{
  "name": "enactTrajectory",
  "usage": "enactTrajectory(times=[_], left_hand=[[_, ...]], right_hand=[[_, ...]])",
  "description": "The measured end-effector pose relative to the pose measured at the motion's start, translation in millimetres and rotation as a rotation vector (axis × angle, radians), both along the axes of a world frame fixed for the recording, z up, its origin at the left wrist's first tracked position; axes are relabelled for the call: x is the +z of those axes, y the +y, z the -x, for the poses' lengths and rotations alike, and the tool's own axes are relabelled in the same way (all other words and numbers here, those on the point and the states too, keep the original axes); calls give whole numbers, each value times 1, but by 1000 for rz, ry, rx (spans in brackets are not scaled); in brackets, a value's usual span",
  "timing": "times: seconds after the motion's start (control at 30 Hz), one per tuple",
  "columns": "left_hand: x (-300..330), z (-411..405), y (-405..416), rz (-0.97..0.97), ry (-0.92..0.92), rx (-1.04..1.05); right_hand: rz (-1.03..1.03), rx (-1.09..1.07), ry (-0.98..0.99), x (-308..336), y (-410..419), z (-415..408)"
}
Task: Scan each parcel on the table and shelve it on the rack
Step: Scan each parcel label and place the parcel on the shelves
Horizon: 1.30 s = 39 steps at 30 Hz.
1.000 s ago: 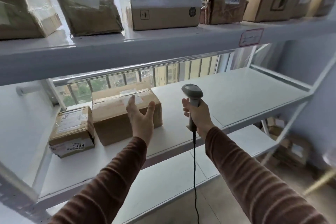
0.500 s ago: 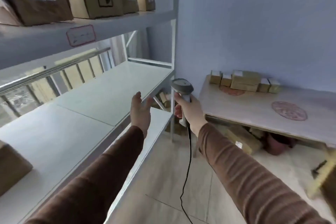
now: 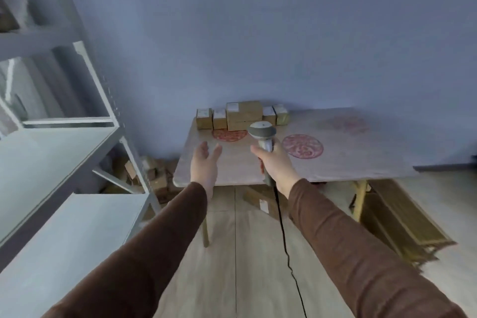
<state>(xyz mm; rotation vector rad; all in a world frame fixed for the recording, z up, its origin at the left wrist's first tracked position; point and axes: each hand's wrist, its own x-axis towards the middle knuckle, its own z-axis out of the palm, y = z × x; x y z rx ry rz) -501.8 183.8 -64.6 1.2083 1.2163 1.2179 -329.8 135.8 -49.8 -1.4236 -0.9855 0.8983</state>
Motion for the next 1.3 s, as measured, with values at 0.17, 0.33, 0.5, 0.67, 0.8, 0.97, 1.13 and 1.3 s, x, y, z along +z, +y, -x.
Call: enactTrajectory(times=[0.17,0.33,0.5,0.67,0.8,0.97,1.13,1.3], left_hand=[[-2,-113,42,6,0,-77],[-8,-197,73,50,2,-137],[-16,-260,111,68,27,-176],[-30,-310,162,92,12,-206],[-47,-346,219,122,-2,-226],[-70,-396,319,164,-2,-231],[-92,-443,430,223,42,-213],[-122,-475,523,314,101,-193]], right_hand=[[-4,-66,-5,-1,29,-112],[2,-158,-6,-7,52,-196],[-6,-248,14,-14,84,-265],[-21,-299,-44,-11,131,-320],[-22,-326,-141,-10,189,-357],[8,-297,-225,-24,295,-400],[88,-213,-215,-56,417,-436],[162,-185,-115,-96,520,-463]])
